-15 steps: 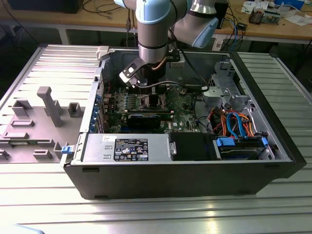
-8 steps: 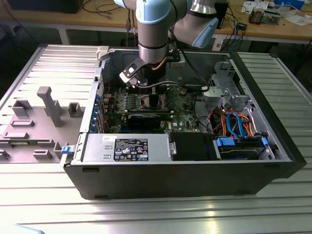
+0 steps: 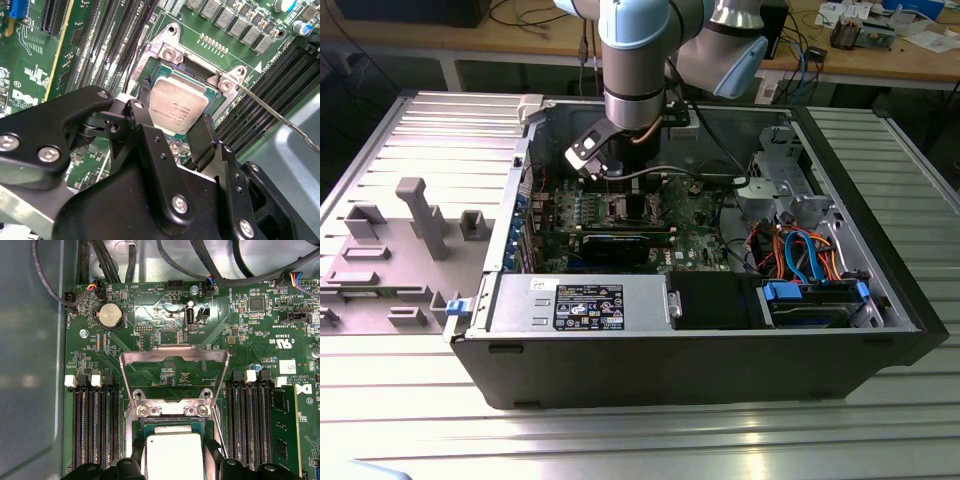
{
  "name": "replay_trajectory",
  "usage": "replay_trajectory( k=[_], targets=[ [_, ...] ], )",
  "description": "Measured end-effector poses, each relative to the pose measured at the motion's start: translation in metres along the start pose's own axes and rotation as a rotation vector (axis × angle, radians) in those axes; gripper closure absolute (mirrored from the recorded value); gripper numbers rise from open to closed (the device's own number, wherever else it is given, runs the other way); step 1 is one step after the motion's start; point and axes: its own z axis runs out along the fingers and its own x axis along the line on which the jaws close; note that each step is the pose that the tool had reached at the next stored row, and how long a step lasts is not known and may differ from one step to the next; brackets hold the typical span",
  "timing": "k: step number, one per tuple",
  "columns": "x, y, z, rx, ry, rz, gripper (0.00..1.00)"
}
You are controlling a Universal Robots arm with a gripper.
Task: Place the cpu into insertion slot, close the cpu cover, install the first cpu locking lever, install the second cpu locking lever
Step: 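Place the cpu into insertion slot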
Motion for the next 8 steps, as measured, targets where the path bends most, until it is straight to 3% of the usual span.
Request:
replay_trajectory(
  k=[8],
  targets=[
    [0.0001, 0.0001, -0.0021, -0.0001, 0.0001, 0.000, 0.46]
  ],
)
